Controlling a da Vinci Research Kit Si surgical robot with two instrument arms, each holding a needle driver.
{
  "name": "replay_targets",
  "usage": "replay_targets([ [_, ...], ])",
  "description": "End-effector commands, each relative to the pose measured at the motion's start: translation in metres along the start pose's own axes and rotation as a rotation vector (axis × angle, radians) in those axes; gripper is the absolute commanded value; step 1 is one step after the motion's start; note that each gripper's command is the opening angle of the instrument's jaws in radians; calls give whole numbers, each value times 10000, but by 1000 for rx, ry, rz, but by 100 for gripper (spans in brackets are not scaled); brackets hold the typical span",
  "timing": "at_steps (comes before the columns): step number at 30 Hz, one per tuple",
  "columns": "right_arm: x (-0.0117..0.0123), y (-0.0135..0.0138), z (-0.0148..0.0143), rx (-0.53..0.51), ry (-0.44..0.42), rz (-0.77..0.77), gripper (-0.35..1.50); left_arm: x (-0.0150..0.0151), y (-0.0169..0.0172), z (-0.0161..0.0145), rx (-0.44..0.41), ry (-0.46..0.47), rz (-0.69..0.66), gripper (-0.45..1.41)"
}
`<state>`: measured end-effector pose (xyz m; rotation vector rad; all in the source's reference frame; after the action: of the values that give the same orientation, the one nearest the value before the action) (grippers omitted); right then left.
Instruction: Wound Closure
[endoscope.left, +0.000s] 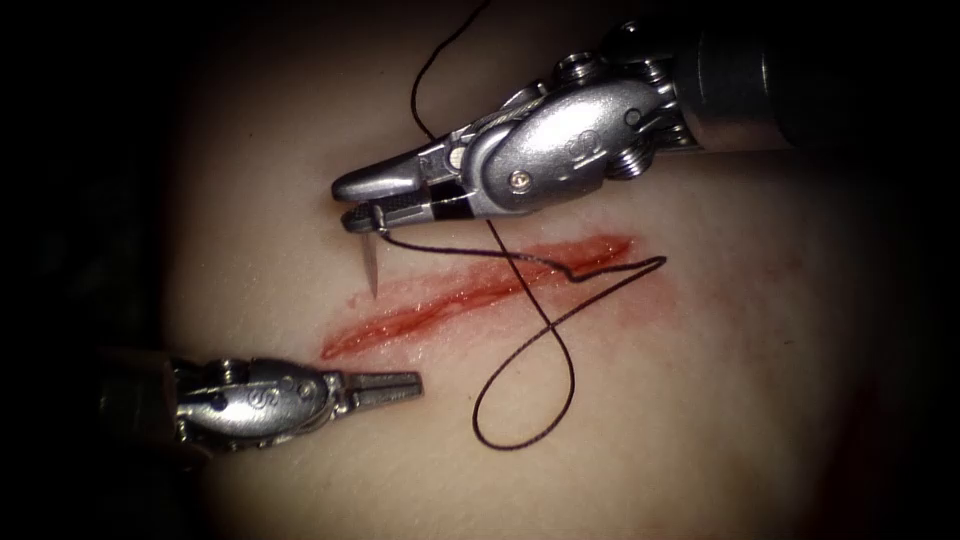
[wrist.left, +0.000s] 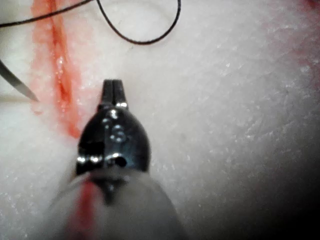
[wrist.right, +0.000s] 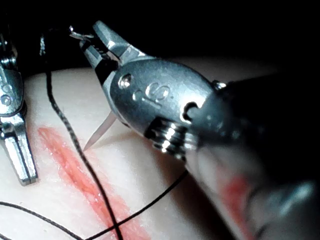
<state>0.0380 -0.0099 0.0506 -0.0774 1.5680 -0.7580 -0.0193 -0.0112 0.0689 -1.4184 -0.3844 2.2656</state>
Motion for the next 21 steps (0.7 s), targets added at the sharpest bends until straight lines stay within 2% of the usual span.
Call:
replay_targets([
  [1, -5, 4, 8, -3, 2, -3, -35, -5, 2, 6, -1, 0, -6, -45],
  [21, -6, 3, 5, 37, -22, -20, -35, -4, 2, 4, -4, 0, -12, -45],
])
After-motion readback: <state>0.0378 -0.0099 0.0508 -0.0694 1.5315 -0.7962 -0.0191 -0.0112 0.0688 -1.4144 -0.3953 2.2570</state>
